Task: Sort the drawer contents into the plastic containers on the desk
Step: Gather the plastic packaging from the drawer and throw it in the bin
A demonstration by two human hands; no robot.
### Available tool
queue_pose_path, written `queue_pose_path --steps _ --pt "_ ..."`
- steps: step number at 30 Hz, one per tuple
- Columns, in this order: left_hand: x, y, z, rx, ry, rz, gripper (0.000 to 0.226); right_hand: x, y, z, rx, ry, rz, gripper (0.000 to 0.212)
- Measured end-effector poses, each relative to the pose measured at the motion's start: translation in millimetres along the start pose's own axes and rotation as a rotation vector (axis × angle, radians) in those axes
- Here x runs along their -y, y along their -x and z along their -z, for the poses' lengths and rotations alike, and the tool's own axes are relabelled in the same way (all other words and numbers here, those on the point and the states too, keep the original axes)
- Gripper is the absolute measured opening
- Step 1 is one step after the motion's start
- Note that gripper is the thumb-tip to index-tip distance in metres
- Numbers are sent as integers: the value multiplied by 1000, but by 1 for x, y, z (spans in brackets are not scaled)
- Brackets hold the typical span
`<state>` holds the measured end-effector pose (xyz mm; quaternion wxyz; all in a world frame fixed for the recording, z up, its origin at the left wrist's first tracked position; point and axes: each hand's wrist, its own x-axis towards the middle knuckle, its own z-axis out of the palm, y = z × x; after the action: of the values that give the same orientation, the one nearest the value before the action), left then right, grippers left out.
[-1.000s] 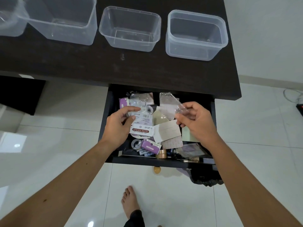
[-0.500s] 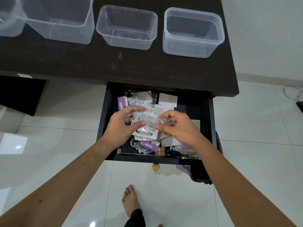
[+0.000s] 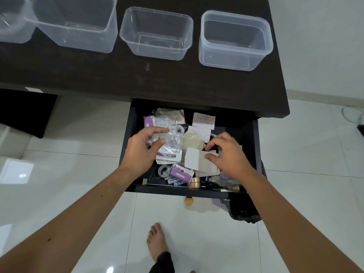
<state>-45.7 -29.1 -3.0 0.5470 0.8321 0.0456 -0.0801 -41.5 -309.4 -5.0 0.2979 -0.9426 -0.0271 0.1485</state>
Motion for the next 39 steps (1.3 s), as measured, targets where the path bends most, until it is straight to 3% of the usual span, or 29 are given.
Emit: queue_pose_path --steps 5,9,13,15,20,30,39 --pt "0 0 -1 -6 13 -16 29 0 4 3 66 10 -43 39" --pt "0 0 -2 -2 25 -46 33 -6 5 8 8 12 -52 27" --pt "-2 0 -1 -4 28 -53 34 -5 5 3 118 32 -83 49" --pt "-3 0 -1 -11 16 -54 35 -1 5 -2 146 68 -90 47" --pt "-4 0 -1 -28 10 -54 39 -1 5 7 47 -85 -76 24" --pt "-7 2 0 2 129 -24 25 30 2 24 25 -757 -144 19" --pt "-10 5 0 167 298 -43 41 59 -8 -18 11 -693 -206 36"
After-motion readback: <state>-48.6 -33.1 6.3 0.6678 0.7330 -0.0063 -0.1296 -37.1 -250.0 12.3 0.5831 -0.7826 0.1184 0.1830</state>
